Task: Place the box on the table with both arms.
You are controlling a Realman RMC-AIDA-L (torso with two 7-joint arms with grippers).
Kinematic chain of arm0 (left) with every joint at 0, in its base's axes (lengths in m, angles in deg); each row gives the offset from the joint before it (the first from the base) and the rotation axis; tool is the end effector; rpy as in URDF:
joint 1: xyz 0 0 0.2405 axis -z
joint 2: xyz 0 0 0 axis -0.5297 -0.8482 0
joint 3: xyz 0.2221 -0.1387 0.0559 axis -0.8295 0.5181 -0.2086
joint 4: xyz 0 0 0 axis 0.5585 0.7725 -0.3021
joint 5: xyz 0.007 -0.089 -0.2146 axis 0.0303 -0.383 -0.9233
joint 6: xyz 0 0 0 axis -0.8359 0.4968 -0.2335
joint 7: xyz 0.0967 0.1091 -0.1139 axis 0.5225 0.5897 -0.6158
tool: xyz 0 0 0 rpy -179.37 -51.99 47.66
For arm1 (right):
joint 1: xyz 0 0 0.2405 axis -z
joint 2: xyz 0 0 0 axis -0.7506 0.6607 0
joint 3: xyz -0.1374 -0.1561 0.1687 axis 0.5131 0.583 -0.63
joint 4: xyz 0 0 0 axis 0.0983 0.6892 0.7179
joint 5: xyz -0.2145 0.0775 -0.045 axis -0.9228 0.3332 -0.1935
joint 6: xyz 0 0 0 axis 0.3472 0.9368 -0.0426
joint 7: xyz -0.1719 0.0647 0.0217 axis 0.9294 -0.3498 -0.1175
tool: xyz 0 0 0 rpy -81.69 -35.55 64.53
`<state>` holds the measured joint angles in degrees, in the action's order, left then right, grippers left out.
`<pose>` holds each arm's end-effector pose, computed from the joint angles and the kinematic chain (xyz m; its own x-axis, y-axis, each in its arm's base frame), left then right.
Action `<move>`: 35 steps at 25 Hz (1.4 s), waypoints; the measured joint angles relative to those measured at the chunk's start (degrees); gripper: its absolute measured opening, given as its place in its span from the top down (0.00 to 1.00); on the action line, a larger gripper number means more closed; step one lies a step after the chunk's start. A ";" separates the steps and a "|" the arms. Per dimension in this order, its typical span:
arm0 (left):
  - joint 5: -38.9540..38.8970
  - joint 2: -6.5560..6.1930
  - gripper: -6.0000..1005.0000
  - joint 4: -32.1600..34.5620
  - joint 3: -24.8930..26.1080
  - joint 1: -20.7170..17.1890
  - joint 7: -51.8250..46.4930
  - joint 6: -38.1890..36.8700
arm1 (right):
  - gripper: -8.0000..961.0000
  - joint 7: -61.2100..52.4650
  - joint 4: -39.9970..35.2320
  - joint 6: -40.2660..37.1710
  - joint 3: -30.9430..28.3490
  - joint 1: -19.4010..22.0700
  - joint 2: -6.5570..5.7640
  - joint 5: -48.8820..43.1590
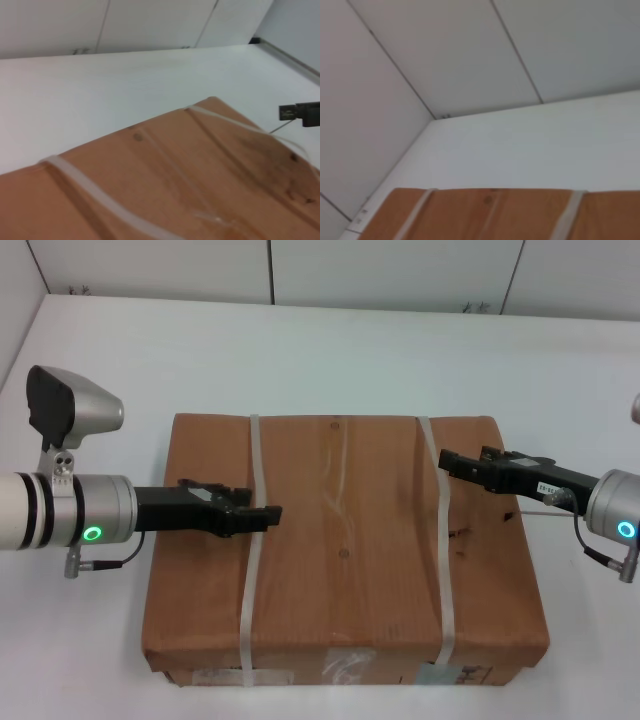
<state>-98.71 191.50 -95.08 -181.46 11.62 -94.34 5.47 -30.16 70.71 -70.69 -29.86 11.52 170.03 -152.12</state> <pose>-0.3235 0.3930 -0.1016 0.6912 0.6219 0.3682 0.7141 -0.6659 -0.2158 0.3222 0.4092 -0.1135 0.4657 -0.6445 -0.6064 -0.8775 -0.4251 -0.2221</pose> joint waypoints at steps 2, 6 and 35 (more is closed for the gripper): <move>0.00 -0.05 0.37 -0.17 -0.01 0.09 0.11 -0.89 | 0.09 1.68 -0.87 -2.11 -0.01 0.59 -0.01 0.41; -0.27 -0.23 0.37 -1.59 -0.04 0.46 2.10 -6.01 | 0.10 8.60 -2.04 -9.18 0.01 2.21 -0.08 2.76; -8.76 -3.73 0.37 -5.17 -0.44 -3.65 21.98 -41.87 | 0.10 21.75 -12.51 -38.74 1.65 2.92 -0.44 -7.29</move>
<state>-107.47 187.77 -100.25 -181.91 7.97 -72.36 -36.40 -8.41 58.20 -109.43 -28.21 14.44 169.60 -159.41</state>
